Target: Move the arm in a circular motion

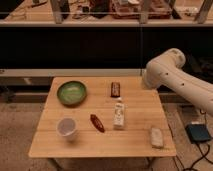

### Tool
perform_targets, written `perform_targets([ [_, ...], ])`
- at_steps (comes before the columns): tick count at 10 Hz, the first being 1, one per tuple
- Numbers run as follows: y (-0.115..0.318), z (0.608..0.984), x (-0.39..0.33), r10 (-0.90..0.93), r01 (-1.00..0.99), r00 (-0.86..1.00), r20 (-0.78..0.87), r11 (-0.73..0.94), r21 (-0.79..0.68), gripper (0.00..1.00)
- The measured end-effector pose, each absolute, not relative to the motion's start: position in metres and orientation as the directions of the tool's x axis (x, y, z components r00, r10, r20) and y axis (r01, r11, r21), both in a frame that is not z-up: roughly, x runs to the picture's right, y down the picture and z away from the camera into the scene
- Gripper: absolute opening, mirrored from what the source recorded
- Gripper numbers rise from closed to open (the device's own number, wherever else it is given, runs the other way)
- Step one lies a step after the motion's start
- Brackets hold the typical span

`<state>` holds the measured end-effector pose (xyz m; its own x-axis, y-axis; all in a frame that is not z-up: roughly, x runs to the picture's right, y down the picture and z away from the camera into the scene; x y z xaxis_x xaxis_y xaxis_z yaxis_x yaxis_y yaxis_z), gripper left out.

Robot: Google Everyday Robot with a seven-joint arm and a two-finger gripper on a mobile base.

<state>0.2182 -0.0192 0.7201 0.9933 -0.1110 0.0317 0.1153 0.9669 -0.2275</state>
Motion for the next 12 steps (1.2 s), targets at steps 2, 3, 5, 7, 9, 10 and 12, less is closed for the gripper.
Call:
perform_targets([
  [2, -0.016, 0.713, 0.212, -0.137, 0.147, 0.989, 0.056, 0.959, -0.242, 0.43],
  [3, -0.010, 0.701, 0.209, -0.136, 0.148, 0.989, 0.065, 0.958, -0.247, 0.44],
  [5, 0.009, 0.688, 0.199, -0.149, 0.170, 0.984, 0.096, 0.950, -0.261, 0.44],
  [7, 0.021, 0.676, 0.179, -0.171, 0.193, 0.979, 0.107, 0.948, -0.253, 0.44],
  [9, 0.022, 0.668, 0.171, -0.192, 0.222, 0.971, 0.141, 0.945, -0.240, 0.44],
  [10, 0.026, 0.666, 0.173, -0.207, 0.239, 0.967, 0.148, 0.940, -0.246, 0.44],
  [12, 0.036, 0.656, 0.171, -0.213, 0.245, 0.966, 0.149, 0.938, -0.246, 0.44],
])
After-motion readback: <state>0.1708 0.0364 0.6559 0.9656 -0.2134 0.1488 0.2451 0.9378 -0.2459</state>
